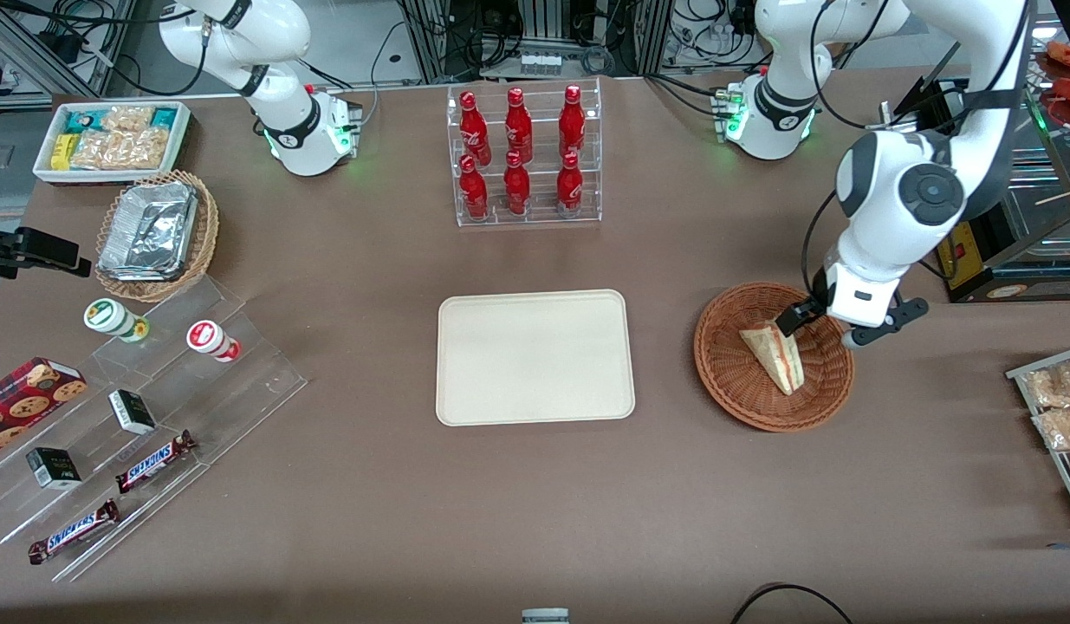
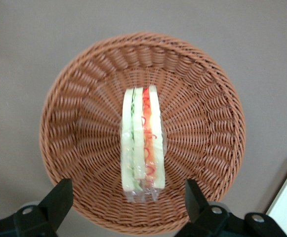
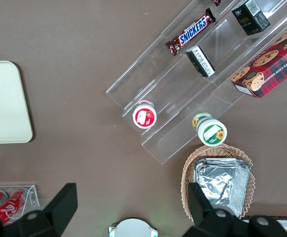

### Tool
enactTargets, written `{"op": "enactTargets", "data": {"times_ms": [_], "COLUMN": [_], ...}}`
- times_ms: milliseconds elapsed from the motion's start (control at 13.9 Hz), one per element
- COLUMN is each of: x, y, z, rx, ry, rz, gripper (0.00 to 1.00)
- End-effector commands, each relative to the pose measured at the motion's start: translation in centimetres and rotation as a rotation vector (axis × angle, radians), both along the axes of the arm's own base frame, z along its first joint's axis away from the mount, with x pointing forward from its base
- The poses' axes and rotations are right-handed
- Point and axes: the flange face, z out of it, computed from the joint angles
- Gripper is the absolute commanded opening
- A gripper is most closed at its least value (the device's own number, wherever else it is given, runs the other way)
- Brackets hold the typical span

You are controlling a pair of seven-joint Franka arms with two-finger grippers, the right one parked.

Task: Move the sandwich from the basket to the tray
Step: 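Lower the left gripper around the sandwich and close it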

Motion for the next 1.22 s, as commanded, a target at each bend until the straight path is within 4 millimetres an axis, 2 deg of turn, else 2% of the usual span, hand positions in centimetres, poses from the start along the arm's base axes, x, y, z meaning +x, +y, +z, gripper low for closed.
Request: {"op": "enactTargets", "data": {"times_ms": [0, 144, 504, 864, 936, 1008, 1080, 1152], "x": [-0.2, -0.1, 0.3, 0.6, 0.7, 0.7, 0.6, 0.6], "y": [-0.9, -0.9, -1.0, -0.9, -0.9, -0.9, -0.9, -0.9], "z": [-1.1, -1.8, -5.5, -8.0, -8.1, -8.1, -8.1, -8.1], "rx": [-0.014, -0.014, -0.018, -0.023, -0.024, -0.023, -0.023, -0.021], "ry": [-0.005, 0.007, 0.04, 0.048, 0.049, 0.051, 0.052, 0.054], "rz": [0.067, 0.084, 0.106, 0.111, 0.112, 0.117, 0.117, 0.113], "gripper": [1.0, 1.0, 1.0, 1.0, 0.96, 0.62, 0.2, 0.0]}}
